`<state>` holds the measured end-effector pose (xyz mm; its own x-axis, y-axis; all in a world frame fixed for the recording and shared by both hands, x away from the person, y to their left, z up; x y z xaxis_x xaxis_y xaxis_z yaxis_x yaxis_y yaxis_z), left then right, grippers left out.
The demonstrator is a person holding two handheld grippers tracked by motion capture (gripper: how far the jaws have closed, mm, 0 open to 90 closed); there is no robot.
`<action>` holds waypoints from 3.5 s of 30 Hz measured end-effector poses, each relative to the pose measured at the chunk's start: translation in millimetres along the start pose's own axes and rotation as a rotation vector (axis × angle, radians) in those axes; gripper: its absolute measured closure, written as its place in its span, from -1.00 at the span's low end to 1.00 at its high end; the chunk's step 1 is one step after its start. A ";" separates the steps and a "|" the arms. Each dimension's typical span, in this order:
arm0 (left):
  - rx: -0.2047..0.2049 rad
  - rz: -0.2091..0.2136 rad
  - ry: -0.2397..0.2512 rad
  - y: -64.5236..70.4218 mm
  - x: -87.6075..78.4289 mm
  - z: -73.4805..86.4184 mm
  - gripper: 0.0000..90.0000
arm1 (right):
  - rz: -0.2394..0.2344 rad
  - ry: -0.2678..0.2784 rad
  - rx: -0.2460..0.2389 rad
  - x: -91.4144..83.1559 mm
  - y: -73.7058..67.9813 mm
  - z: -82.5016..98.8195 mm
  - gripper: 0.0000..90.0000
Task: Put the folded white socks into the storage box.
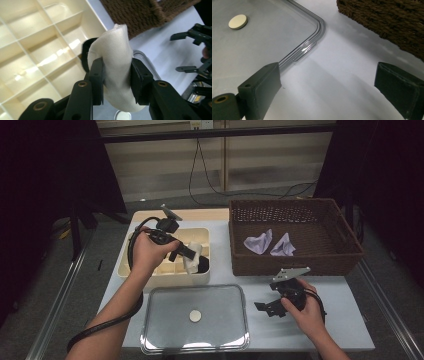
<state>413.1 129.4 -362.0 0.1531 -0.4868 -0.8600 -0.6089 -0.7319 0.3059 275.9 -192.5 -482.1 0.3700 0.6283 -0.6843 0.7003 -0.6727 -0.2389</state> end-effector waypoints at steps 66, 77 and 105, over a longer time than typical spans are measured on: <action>-0.053 -0.082 -0.058 -45.0 51.5 33.9 0.38 | -0.009 -0.013 -0.022 3.5 -3.1 -0.3 -0.85; -0.048 -0.071 -0.052 -41.6 27.0 22.3 0.32 | -0.014 -0.024 -0.029 4.9 -4.6 -0.3 -0.85; -0.039 -0.110 -0.107 -38.6 15.2 -4.5 0.43 | -0.020 -0.036 -0.028 6.9 -5.4 0.7 -0.85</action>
<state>442.5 148.2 -385.0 0.1324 -0.3503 -0.9272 -0.5622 -0.7970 0.2208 274.2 -184.9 -486.0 0.3337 0.6268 -0.7041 0.7245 -0.6484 -0.2339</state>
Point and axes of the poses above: each handheld gripper's, and its own axes: x roughly forward along the jaws, z roughly out of its underside, y roughly to its right, the point moved 3 cm from there along x, roughly forward along the jaws, and after that the axes turned 5 degrees about -z, right-handed, at the moved point
